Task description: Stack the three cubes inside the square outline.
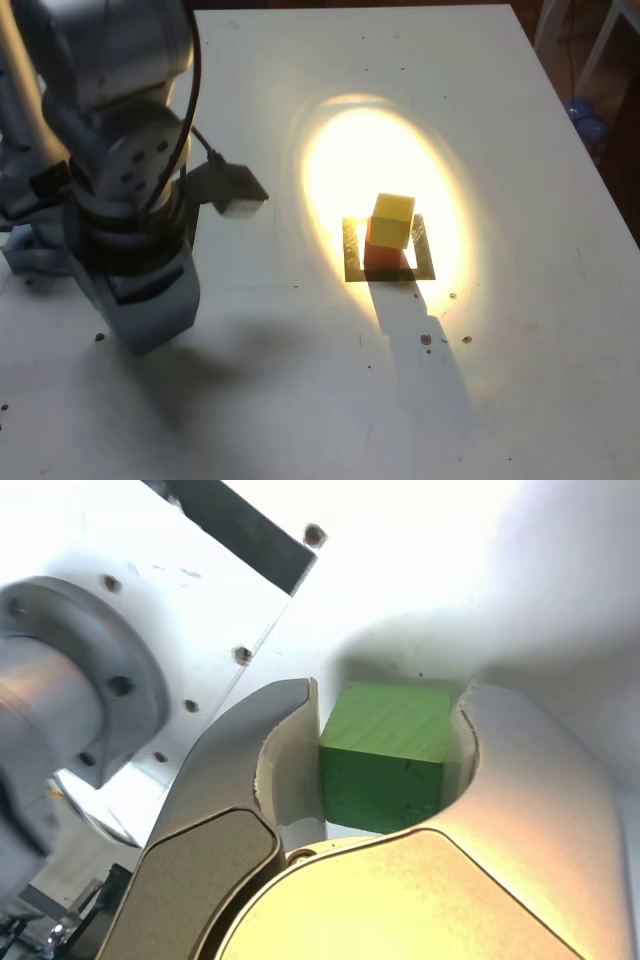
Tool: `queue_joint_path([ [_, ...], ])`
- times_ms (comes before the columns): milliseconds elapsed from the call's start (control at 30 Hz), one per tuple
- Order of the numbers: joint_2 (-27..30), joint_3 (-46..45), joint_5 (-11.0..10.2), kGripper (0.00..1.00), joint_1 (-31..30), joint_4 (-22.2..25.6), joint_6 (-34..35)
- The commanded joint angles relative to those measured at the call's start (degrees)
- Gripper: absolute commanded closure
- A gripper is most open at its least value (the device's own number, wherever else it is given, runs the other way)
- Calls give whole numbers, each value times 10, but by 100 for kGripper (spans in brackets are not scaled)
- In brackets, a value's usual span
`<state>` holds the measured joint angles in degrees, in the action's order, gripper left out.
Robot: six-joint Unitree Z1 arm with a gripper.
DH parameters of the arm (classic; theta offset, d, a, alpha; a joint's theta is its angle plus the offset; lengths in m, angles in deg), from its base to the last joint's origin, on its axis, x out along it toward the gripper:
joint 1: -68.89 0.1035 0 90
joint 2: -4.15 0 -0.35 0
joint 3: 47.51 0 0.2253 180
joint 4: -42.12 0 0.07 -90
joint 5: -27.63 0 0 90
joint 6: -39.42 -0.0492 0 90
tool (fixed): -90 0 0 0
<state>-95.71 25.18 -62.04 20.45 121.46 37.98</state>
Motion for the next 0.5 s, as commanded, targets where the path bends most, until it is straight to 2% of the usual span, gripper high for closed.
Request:
queue_joint_path([
  [0,7,29,-11,74,8,31,1],
  [233,7,146,-45,74,39,124,-4],
  [467,-13,248,-37,73,115,163,-16],
])
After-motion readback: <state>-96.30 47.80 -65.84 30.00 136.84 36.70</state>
